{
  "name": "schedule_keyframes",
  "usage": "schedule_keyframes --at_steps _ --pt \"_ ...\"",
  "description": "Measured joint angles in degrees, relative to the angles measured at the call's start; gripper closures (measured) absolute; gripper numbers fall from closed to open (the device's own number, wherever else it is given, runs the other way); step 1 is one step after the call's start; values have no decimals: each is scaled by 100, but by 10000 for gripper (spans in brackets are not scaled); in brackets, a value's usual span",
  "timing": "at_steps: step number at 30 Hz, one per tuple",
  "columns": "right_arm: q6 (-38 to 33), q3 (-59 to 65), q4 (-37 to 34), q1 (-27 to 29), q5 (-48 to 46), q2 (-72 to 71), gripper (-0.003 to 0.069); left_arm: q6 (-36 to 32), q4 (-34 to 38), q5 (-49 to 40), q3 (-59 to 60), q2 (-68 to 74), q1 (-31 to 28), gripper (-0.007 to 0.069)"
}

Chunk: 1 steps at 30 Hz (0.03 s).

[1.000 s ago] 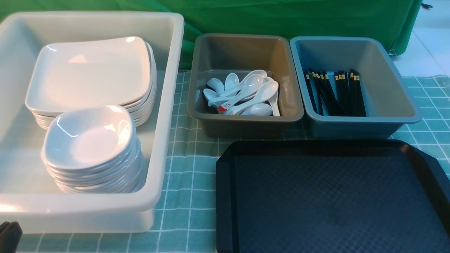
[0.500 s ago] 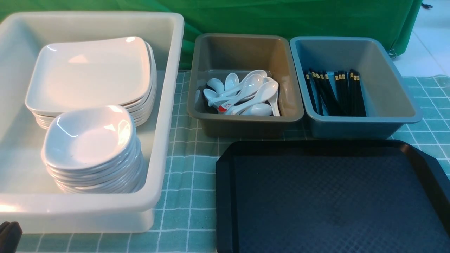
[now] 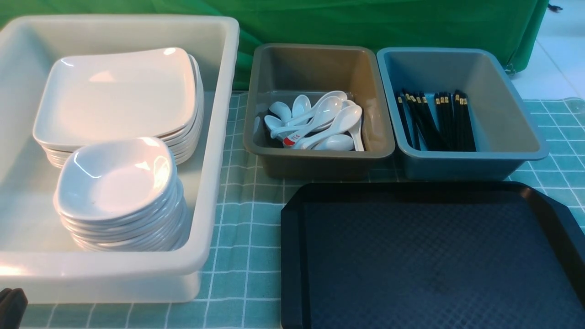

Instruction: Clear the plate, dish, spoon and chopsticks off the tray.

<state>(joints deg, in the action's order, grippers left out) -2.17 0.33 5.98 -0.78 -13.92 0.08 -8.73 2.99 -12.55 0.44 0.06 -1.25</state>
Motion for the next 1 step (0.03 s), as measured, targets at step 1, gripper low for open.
schedule_keyframes --at_steps 1 --pt "0 0 0 0 0 0 419 0 0 0 0 0 0 612"
